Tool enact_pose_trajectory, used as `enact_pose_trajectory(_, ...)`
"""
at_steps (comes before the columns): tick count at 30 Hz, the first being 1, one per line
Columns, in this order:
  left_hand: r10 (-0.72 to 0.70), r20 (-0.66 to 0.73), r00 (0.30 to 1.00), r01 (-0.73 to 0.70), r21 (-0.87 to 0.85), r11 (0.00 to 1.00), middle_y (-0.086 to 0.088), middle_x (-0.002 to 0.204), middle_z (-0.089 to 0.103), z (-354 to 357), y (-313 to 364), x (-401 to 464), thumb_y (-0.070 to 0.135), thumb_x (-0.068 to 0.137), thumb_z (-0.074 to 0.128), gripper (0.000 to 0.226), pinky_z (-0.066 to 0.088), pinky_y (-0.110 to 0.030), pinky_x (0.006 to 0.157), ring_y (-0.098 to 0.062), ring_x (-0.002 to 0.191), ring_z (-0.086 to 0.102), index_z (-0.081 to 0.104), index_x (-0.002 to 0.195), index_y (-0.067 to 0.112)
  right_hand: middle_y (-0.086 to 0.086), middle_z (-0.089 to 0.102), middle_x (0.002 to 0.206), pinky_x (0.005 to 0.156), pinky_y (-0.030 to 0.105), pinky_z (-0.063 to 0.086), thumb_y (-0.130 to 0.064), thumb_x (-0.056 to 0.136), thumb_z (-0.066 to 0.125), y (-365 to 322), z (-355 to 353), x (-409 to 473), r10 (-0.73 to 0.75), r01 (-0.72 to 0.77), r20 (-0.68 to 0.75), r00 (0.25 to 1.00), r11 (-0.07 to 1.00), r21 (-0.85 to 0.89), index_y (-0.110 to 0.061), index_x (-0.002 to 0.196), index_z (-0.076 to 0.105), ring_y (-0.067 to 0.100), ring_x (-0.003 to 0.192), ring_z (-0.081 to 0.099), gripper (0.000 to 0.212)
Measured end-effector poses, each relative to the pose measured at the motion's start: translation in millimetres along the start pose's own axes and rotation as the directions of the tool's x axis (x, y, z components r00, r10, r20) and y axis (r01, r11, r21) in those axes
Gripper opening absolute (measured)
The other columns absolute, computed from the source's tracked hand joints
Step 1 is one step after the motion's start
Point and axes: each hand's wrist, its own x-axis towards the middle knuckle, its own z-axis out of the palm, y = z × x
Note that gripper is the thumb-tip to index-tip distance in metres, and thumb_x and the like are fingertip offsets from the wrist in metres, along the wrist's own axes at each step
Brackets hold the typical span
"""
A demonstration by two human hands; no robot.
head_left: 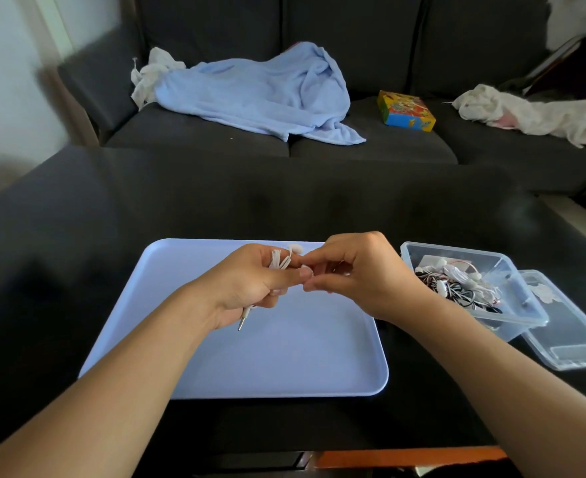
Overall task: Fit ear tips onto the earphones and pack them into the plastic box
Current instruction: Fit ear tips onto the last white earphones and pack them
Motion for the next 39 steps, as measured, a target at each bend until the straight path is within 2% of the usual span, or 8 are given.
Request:
enact_pose_trajectory(4,-0.049,0.048,0.998,0.053,-0.078,0.996,0.001,0.054,0.041,-5,1,0,0.019,0.080,0.077,0.021,0.028,-0.018,0.041,-0.009,0.049,0.030,0.075,0.094,0.003,-0.004,0.067,0.079,0.064,0.011,0.046,-0.014,0.082,0.081,-2,-3,2,-0.059,0.061,0.052,0.997,0.997,-0.044,-0.015,0.107,0.079,0.006,0.073,0.062,0.025)
enact_pose_trajectory(9,-0.064,0.160,0.985,0.093,-0.184,0.978,0.006,0.054,0.050,-3,2,-2,0.021,0.082,0.069,0.012,0.023,-0.014,0.039,-0.006,0.047,0.029,0.070,0.077,0.010,0.000,0.069,0.076,0.058,0.014,0.050,-0.013,0.085,0.078,-4,-2,0,-0.058,0.059,0.031,0.998,0.998,-0.019,-0.011,0.102,0.079,0.008,0.066,0.063,0.017)
enact_pose_trajectory(13,-0.091,0.215,0.972,0.146,-0.255,0.956,0.003,0.064,0.057,-4,4,-3,0.021,0.084,0.067,0.014,0.024,-0.011,0.039,-0.005,0.049,0.029,0.066,0.083,0.007,-0.001,0.074,0.078,0.062,0.023,0.059,-0.016,0.085,0.076,-8,-7,-3,0.053,-0.060,0.046,0.998,0.984,0.167,-0.014,0.103,0.079,0.013,0.065,0.069,0.018)
enact_pose_trajectory(16,-0.103,0.222,0.970,0.170,-0.304,0.937,-0.002,0.072,0.063,-4,5,-4,0.019,0.083,0.067,0.013,0.027,-0.011,0.037,-0.005,0.050,0.031,0.071,0.084,0.007,0.003,0.077,0.080,0.064,0.026,0.060,-0.018,0.080,0.074,-9,-13,-5,0.137,-0.149,0.058,0.989,0.920,0.363,-0.015,0.099,0.078,0.022,0.067,0.072,0.019)
enact_pose_trajectory(21,-0.097,0.233,0.968,0.166,-0.302,0.939,-0.005,0.077,0.062,-1,5,-5,0.025,0.080,0.070,0.021,0.026,-0.011,0.037,-0.005,0.048,0.031,0.071,0.087,0.005,0.002,0.078,0.081,0.062,0.025,0.059,-0.008,0.085,0.072,-9,-10,-6,0.143,-0.154,0.058,0.988,0.906,0.394,-0.012,0.097,0.078,0.021,0.066,0.072,0.013)
enact_pose_trajectory(31,-0.109,0.174,0.979,0.164,-0.341,0.926,-0.006,0.068,0.062,-7,0,-9,0.014,0.073,0.071,0.011,0.025,-0.010,0.035,-0.003,0.044,0.031,0.068,0.079,0.007,0.012,0.077,0.083,0.062,0.022,0.057,-0.012,0.077,0.073,-14,1,-7,0.268,-0.319,0.184,0.946,0.651,0.689,-0.005,0.097,0.078,0.018,0.067,0.070,0.021)
enact_pose_trajectory(34,-0.133,0.137,0.982,0.176,-0.376,0.910,-0.004,0.071,0.062,-5,1,-7,0.016,0.071,0.072,0.014,0.024,-0.010,0.034,-0.002,0.044,0.031,0.067,0.081,0.007,0.011,0.077,0.085,0.065,0.024,0.059,-0.010,0.082,0.072,-12,3,-7,0.274,-0.281,0.113,0.955,0.719,0.636,-0.006,0.102,0.077,0.019,0.069,0.072,0.021)
enact_pose_trajectory(39,-0.110,0.068,0.992,0.129,-0.550,0.825,-0.001,0.071,0.063,10,8,-2,0.022,0.075,0.074,0.015,0.025,-0.009,0.035,-0.005,0.046,0.033,0.077,0.084,0.010,-0.001,0.077,0.086,0.068,0.021,0.059,-0.010,0.080,0.080,-11,6,-9,0.190,-0.109,-0.229,0.955,0.939,0.327,-0.009,0.108,0.076,0.013,0.074,0.075,0.028)
